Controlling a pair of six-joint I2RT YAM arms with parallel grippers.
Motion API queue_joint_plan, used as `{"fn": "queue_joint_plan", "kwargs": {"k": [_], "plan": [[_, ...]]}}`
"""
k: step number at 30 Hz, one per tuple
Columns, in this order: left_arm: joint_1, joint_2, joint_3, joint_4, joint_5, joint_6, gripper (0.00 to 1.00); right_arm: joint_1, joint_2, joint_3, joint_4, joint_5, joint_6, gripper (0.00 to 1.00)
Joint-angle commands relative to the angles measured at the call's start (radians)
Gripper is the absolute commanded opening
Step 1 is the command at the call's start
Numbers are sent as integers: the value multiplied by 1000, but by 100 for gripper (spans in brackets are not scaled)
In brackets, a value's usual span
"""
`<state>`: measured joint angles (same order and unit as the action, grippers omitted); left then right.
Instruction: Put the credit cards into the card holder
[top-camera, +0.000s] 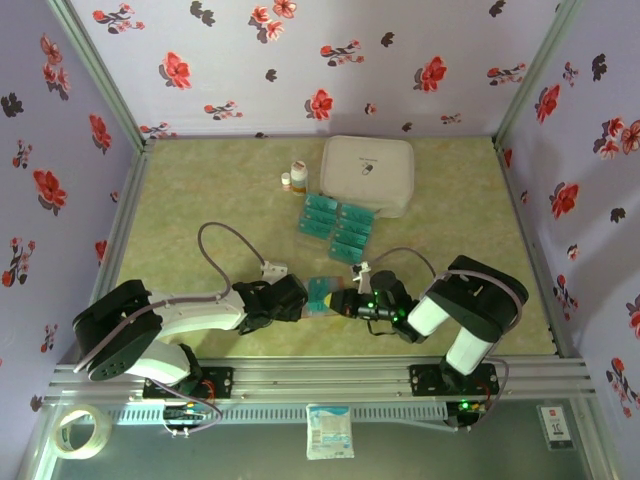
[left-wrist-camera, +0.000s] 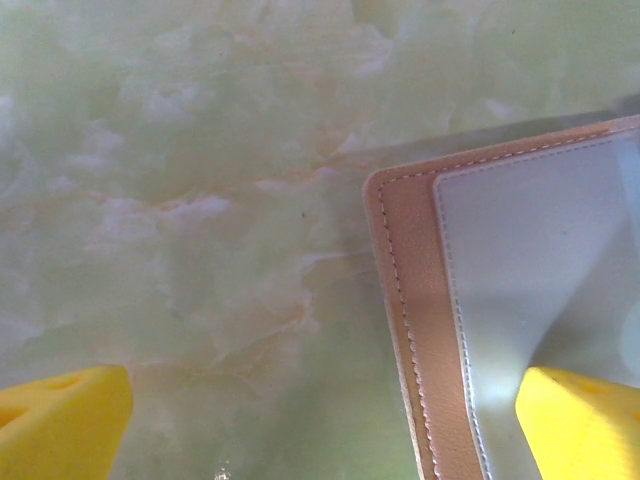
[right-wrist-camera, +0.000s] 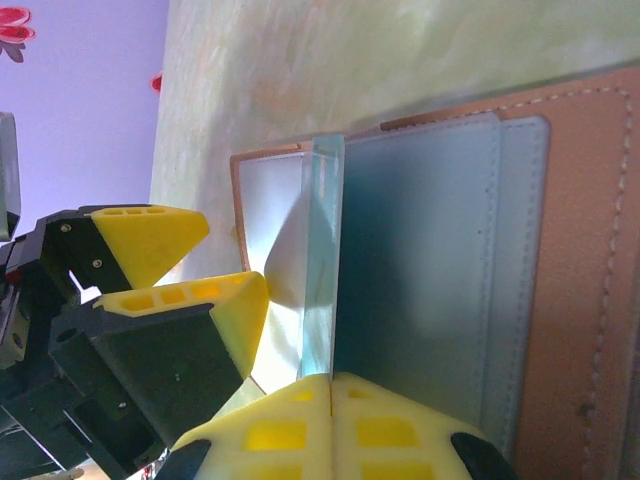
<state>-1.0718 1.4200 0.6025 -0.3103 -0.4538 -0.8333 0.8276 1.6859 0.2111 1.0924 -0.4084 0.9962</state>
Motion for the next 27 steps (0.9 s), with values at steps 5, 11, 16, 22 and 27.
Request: {"fn": "queue_joint_plan", "kwargs": {"k": [5,11,16,22,27], "plan": [[-13,5,-23,-52,-11,-10,100,6,-84,-14,-119,33,-32,0],[-13,8,-22,-50,-11,-9,100,7,-137,5,-236,38,-61,0],[-14,10,-20,-49,-10,-10,100,7,-140,17,-265,30,-68,0],[-17,14,-20,-47,-10,-9,100,9,-130,29,-265,24,-69,0],[-19,17,-20,-47,-11,-13,100,10,-127,37,-271,21,-70,0]]}}
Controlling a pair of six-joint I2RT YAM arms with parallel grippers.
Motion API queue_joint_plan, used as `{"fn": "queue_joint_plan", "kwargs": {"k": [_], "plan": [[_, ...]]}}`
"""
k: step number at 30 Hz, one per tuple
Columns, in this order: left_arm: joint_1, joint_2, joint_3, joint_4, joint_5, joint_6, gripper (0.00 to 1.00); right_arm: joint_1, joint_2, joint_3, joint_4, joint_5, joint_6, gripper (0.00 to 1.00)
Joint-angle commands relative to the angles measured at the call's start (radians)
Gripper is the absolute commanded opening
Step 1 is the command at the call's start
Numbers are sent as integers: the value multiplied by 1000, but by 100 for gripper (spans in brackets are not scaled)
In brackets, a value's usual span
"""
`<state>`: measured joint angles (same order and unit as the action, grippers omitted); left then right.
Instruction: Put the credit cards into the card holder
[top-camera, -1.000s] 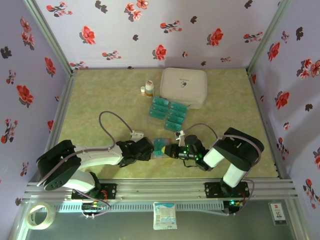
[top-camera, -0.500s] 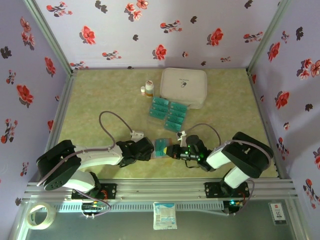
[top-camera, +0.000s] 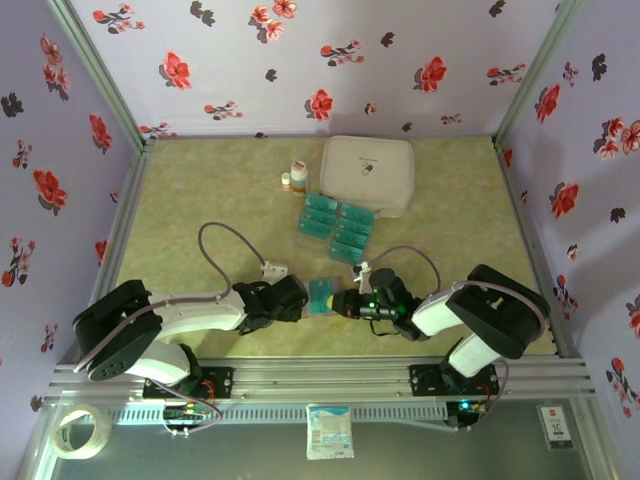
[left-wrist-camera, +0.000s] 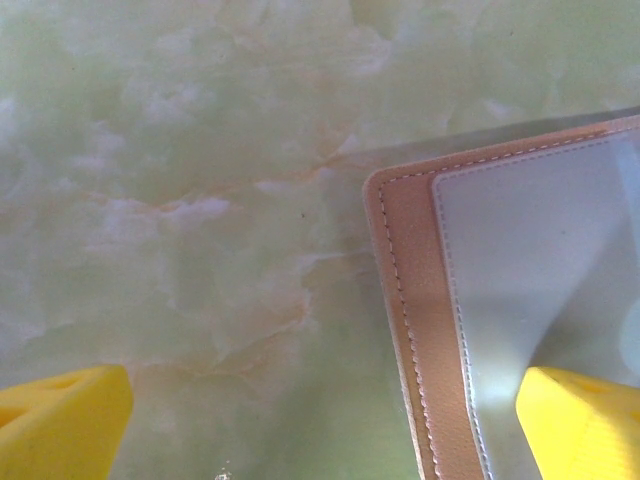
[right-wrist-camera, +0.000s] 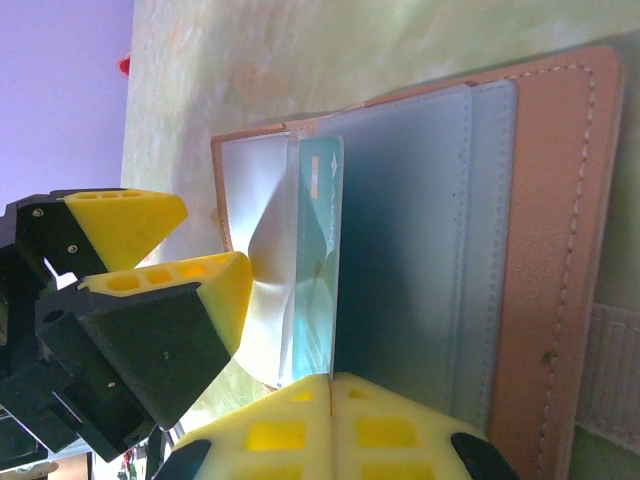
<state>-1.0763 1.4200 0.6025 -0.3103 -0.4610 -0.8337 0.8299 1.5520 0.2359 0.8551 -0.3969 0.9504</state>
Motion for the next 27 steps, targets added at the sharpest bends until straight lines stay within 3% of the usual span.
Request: {"fn": "queue_joint_plan", "kwargs": {"k": [1,14,27], "plan": [[-14,16,-20,-48,-3,-13,100,8,7,15,-34,8,-23,0],[-16,-52,24,-128,-39,6,100,8,-23,18,-54,4,-20,0],[-16,-154,-7,-156,-58,-15,100,9,-237,73,-256,25,-54,1]]}}
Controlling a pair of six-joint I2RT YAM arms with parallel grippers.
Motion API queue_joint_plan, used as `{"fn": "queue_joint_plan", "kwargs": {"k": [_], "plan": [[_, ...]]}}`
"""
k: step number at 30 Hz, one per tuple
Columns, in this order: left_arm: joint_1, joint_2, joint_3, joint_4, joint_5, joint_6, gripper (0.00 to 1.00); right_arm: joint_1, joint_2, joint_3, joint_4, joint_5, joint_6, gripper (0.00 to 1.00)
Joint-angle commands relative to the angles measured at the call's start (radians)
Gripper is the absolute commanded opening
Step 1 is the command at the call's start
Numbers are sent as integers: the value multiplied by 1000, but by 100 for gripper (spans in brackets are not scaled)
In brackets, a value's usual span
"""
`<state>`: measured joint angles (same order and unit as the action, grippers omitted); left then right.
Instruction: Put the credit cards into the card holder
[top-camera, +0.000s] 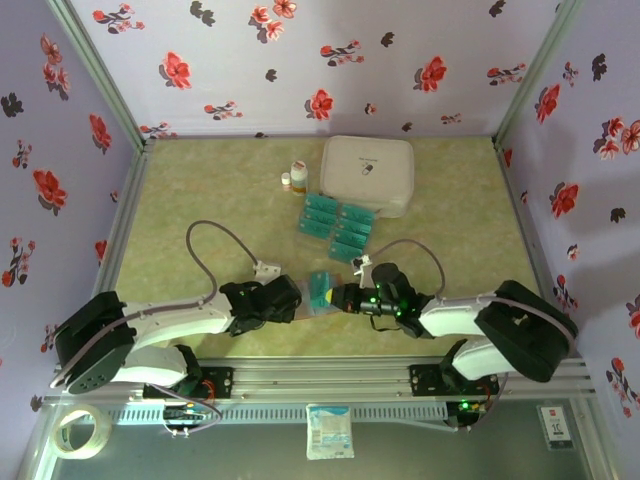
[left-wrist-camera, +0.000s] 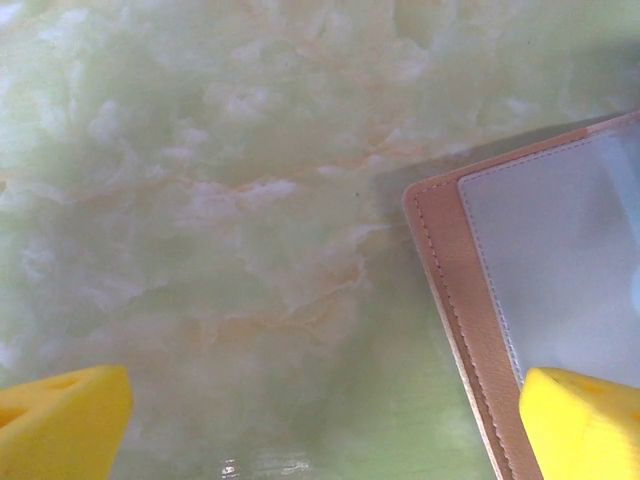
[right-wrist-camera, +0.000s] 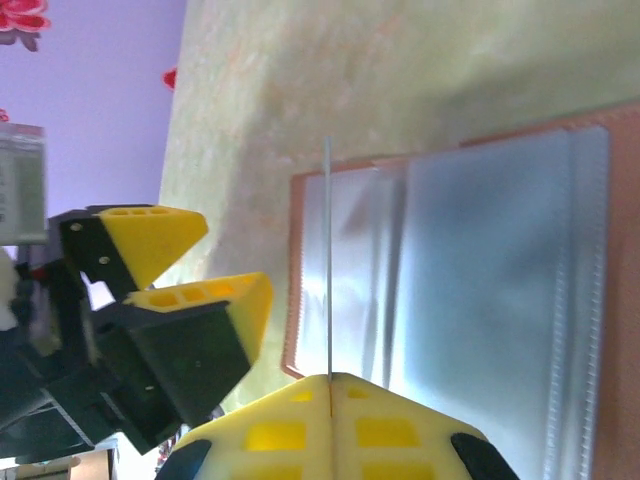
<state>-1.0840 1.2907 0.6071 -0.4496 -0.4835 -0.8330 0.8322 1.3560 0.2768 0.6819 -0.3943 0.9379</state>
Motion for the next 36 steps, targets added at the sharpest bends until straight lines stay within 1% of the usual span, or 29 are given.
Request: {"fn": "queue_joint_plan", "kwargs": {"k": [1,7,21,29,36], "plan": [[-7,-28,-18,-6,-35,-17,100,5,-56,39,-106,29,-51,1],[-11,-12,-31,57,-21,-17,100,-1,-93,48,-165,46,-74,0],[-13,95,-66,101,-14,-15,100,-10,-78,34,-143,49,-64,0],[-6,97,-76,83,-35,6,100,-14,-42,28,-86,27,-38,0],[4,56,-93,55,-38,9,100,-14,58,29,22,-1,-11,0]]}}
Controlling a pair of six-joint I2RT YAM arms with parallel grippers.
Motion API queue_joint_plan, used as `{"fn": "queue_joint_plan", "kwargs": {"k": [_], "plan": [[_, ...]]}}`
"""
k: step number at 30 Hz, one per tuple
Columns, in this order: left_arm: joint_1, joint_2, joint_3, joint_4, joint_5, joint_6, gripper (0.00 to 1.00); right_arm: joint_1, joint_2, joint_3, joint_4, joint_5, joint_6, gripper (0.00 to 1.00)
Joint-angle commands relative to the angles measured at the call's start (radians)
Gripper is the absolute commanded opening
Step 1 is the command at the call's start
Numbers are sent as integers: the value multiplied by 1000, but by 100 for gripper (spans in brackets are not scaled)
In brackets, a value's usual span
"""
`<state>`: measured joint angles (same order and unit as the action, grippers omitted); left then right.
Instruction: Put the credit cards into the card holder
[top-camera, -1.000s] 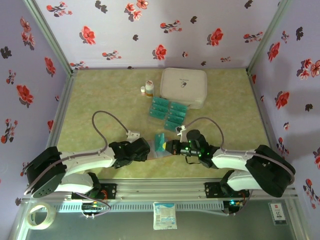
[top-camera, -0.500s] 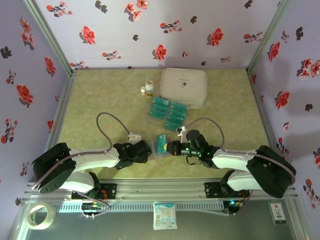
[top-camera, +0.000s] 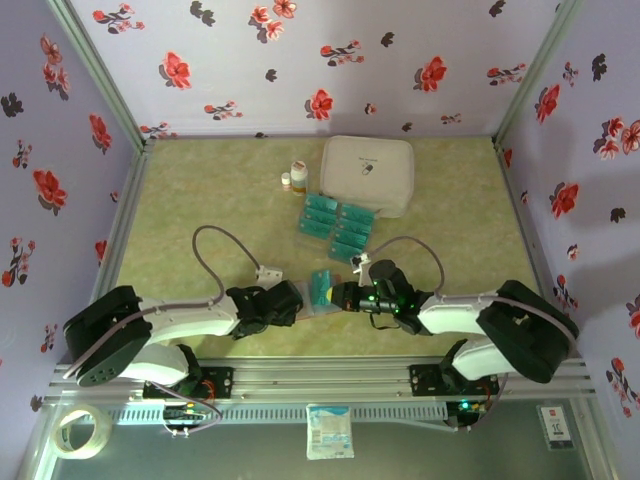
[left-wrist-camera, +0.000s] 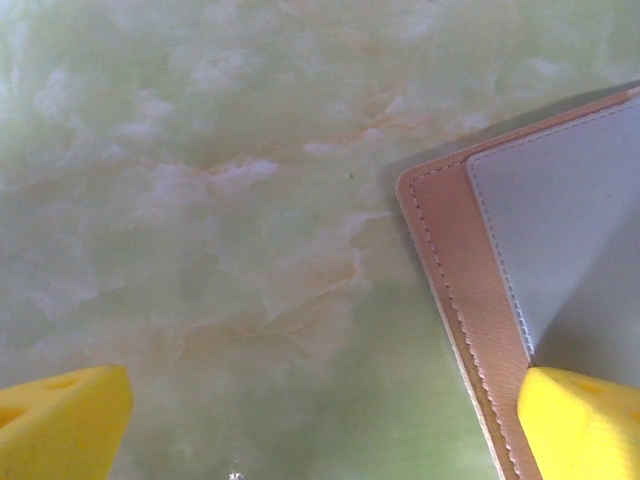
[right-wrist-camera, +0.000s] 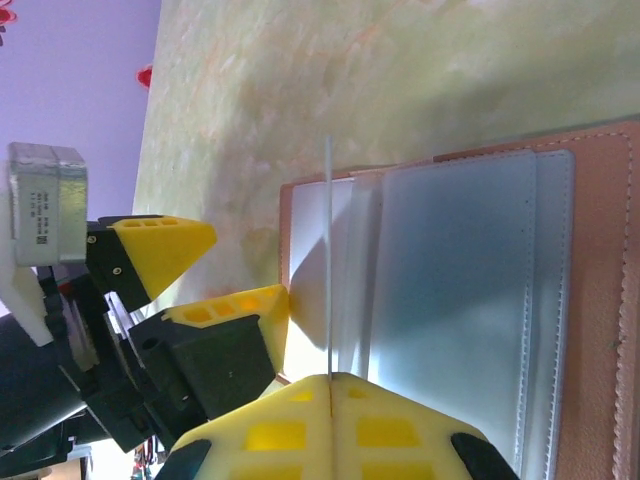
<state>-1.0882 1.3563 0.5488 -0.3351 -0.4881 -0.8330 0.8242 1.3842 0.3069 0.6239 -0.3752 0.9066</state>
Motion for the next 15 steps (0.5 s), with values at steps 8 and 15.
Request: {"fn": "queue_joint_plan", "kwargs": {"k": [8,15], "plan": [[8,-44,-58,-65,-30,-11,100,-7,116,1,176,-39,41,0],[8,-14,-57,-48,-27,-14,100,-8,130,-1,183,-47,40,0]]}}
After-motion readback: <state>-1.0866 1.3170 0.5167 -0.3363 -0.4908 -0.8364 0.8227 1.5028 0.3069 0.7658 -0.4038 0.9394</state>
